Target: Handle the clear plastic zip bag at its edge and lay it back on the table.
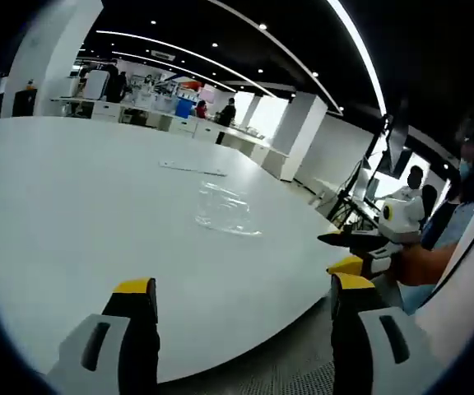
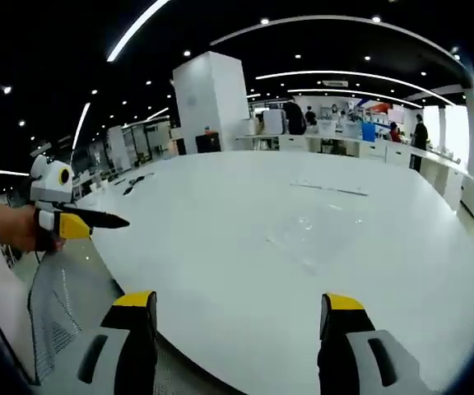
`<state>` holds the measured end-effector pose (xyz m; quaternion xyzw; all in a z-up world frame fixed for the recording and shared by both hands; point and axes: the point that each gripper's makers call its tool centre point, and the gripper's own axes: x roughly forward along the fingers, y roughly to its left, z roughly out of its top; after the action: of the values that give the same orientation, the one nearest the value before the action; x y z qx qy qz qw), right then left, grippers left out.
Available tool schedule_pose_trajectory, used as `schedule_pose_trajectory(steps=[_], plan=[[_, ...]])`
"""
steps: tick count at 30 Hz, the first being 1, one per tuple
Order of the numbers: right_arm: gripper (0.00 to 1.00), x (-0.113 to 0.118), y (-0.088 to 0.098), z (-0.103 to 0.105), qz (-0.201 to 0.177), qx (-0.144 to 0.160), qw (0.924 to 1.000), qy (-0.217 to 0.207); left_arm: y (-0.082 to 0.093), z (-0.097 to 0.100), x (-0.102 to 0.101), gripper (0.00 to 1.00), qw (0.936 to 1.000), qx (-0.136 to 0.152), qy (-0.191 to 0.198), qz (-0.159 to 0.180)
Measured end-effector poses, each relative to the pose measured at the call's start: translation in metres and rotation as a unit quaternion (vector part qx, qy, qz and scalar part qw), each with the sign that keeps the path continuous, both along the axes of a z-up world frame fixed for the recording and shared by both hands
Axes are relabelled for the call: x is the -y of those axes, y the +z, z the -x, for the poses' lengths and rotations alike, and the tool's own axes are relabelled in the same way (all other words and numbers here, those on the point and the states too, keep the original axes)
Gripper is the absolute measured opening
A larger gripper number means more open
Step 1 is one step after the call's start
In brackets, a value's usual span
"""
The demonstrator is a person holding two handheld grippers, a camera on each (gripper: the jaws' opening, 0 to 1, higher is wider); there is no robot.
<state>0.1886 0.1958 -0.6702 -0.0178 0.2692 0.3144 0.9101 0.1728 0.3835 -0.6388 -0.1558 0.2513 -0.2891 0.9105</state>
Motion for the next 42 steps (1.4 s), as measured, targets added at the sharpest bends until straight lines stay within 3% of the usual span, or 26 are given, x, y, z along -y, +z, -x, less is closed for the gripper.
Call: schedule_pose_trajectory(steps=[42], plan=[[0.80,-0.0013,-0.0017,0.0022,0.009,-0.003,0.9999,0.005,0.0006,0.0037,0.0032,0.85,1.0000,0.001,-0.007,-0.003]])
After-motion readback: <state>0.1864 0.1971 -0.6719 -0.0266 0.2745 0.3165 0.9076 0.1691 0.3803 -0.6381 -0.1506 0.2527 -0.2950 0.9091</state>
